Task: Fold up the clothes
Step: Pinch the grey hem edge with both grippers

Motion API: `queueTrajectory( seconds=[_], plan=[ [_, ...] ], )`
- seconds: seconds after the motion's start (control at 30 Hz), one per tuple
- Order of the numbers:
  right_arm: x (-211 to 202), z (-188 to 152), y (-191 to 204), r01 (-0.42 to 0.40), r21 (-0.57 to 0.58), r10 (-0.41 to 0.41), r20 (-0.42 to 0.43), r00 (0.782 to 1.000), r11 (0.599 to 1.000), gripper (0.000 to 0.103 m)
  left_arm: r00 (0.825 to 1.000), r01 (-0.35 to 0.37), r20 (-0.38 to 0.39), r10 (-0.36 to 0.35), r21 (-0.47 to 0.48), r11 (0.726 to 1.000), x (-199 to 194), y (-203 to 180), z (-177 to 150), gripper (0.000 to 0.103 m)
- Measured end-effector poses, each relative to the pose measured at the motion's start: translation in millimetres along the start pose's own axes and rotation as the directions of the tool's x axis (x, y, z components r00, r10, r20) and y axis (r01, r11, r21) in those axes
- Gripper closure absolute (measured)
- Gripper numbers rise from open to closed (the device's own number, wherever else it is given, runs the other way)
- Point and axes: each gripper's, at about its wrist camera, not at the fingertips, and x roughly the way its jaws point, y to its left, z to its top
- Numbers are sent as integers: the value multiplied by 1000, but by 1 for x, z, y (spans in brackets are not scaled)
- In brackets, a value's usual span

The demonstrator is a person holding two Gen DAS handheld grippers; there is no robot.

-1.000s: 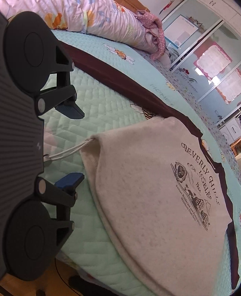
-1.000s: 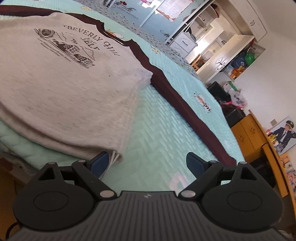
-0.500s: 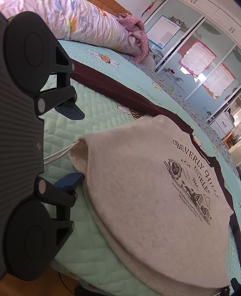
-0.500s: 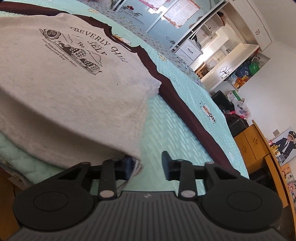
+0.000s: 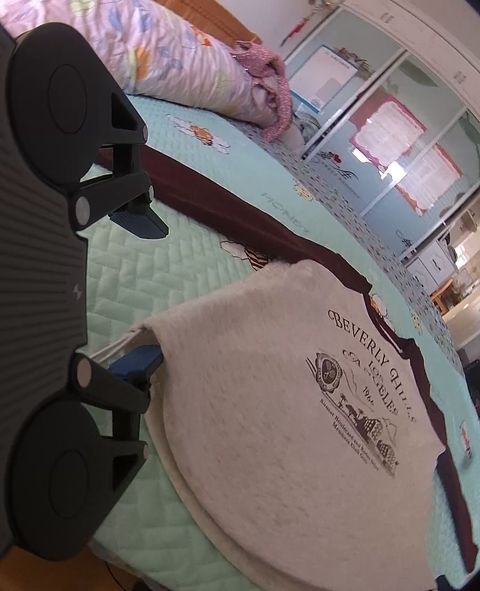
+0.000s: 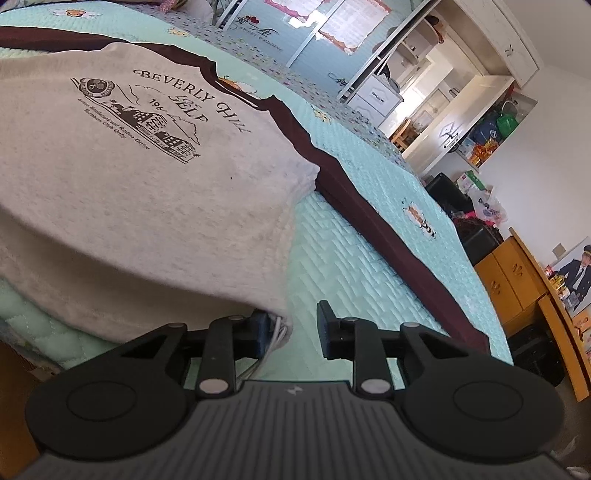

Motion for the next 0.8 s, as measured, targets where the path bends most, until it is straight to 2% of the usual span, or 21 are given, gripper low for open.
queueTrajectory(
  seconds=[0.13,0.17,0.2,0.23,0.27,0.33,0.5,0.63,0.8],
  plan=[
    [6,1,3,2,-15,-2,-16,1000,1000,75,999,30,-11,-30,-12,999,14,-3,3,37],
    [8,1,3,1,-15,-2,-20,1000,1000,75,999,38,-16,-38,-25,999,13,-2,3,41],
    [10,2,3,0,-14,-1,-24,1000,1000,75,999,45,-20,-46,-38,998,13,0,4,57],
    [11,2,3,-1,-14,0,-28,1000,1000,76,998,53,-25,-54,-51,997,13,1,4,81],
    [13,2,2,-6,-7,6,-32,999,1000,77,998,60,-30,-62,-64,996,13,2,4,89],
    [13,3,-1,-28,13,28,-34,999,1000,92,996,74,-38,-78,-90,993,13,4,4,94],
    [3,6,-9,-68,58,68,2,998,996,95,991,112,-54,-121,-156,981,9,12,5,96],
    [-21,13,-29,-114,128,110,39,993,985,95,984,166,-28,-176,-210,963,-16,28,6,96],
    [-44,25,-53,-128,202,115,76,990,971,95,983,175,-4,-182,-262,949,-36,40,6,96]
  ],
)
